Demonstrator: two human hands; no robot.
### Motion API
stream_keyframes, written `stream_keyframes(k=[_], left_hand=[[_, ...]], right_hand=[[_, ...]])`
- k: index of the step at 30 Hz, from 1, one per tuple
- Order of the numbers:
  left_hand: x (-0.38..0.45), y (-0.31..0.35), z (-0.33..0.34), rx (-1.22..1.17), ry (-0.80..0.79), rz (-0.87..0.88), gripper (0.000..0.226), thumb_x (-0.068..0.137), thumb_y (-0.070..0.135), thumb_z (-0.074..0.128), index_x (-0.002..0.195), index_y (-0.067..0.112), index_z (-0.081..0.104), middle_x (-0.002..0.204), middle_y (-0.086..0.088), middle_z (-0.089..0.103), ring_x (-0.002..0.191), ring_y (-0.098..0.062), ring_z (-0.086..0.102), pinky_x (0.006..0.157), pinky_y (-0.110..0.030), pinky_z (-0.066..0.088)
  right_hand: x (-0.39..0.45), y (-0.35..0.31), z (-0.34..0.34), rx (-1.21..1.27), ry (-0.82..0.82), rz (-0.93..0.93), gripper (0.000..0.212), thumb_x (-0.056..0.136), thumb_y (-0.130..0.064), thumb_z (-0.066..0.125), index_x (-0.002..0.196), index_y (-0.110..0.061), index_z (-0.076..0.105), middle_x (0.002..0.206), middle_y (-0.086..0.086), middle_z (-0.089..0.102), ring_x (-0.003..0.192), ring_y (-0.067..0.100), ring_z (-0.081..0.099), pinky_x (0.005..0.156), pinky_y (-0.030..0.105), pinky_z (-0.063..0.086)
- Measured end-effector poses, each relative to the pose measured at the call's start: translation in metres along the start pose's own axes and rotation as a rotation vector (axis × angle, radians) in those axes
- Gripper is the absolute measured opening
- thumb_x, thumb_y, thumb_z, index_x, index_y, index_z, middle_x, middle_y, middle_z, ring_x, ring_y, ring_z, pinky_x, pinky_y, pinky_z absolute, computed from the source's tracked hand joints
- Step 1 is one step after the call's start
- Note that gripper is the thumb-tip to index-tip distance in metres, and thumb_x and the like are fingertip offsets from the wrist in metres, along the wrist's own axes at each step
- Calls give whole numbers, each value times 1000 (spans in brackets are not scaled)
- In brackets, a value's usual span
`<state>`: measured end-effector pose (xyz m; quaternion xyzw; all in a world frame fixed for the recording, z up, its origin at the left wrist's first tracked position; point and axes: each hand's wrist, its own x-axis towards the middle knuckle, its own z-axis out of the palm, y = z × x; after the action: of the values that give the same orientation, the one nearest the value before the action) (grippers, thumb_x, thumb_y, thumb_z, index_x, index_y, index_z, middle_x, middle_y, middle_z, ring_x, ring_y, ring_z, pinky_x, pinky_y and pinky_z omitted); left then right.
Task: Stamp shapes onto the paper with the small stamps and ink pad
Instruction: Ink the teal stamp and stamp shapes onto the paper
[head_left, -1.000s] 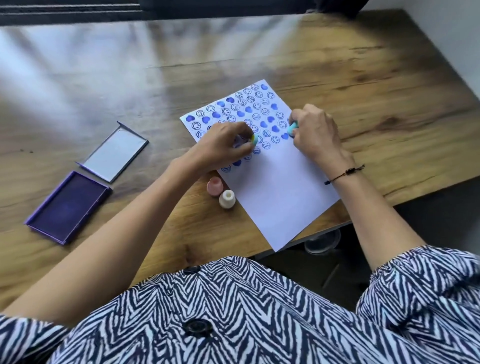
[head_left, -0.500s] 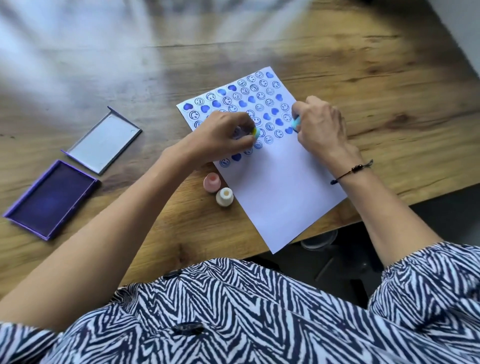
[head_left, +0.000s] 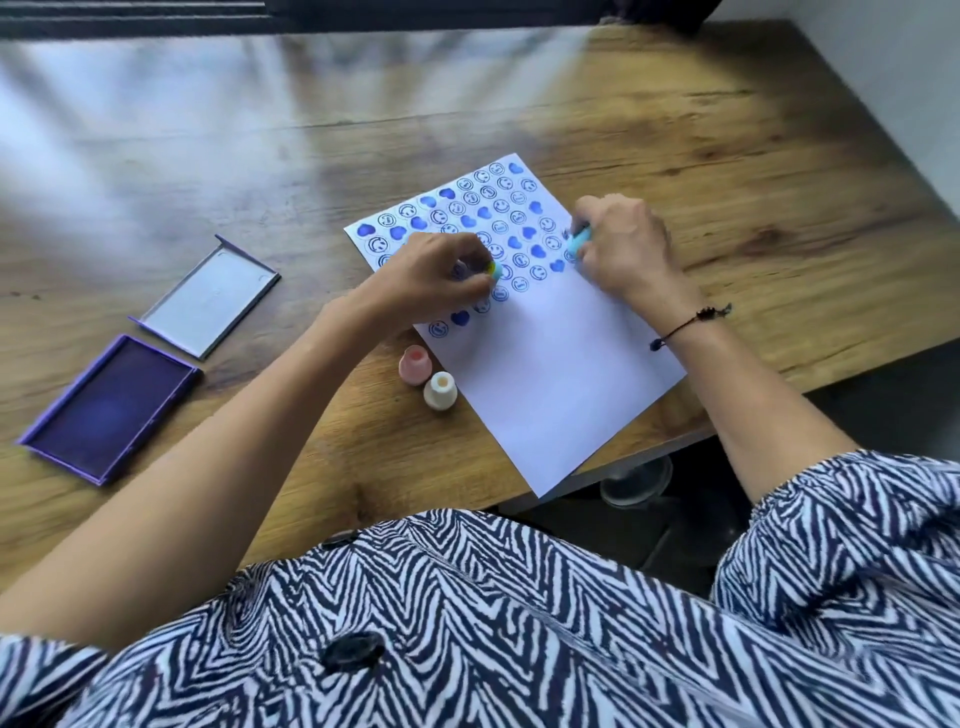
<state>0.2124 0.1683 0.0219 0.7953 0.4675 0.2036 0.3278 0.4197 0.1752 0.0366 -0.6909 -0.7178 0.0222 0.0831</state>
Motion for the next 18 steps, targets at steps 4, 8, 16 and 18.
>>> stream_keyframes(k=[4,8,16,18], left_hand=[[3,2,-3,-19,-8,-27,17,82,20,58,93,9,64,81,2,57,77,-15,50,65,-20,32],[3,3,-5,-142,-7,-71,14,82,20,59,92,10,64,87,1,62,83,-12,55,74,-26,41],[-9,19,-13,-637,80,-24,18,85,14,59,95,0,62,85,-14,56,76,-18,49,73,-30,43],[-11,22,-16,-693,82,-16,13,85,12,58,93,4,63,81,-12,56,74,-16,49,70,-24,43]], right_hand=[[-7,8,-17,295,165,168,17,73,-7,55,86,-12,64,93,16,69,86,33,61,71,38,51],[-22,4,-28,595,174,255,12,73,-6,59,82,-10,65,65,-1,61,58,17,61,65,37,56],[-38,-46,-28,1109,12,137,19,80,-4,64,76,-22,61,71,6,63,54,13,66,59,28,59],[-39,-53,-27,1127,35,115,20,81,-3,63,78,-23,61,73,7,64,58,16,67,60,27,58]])
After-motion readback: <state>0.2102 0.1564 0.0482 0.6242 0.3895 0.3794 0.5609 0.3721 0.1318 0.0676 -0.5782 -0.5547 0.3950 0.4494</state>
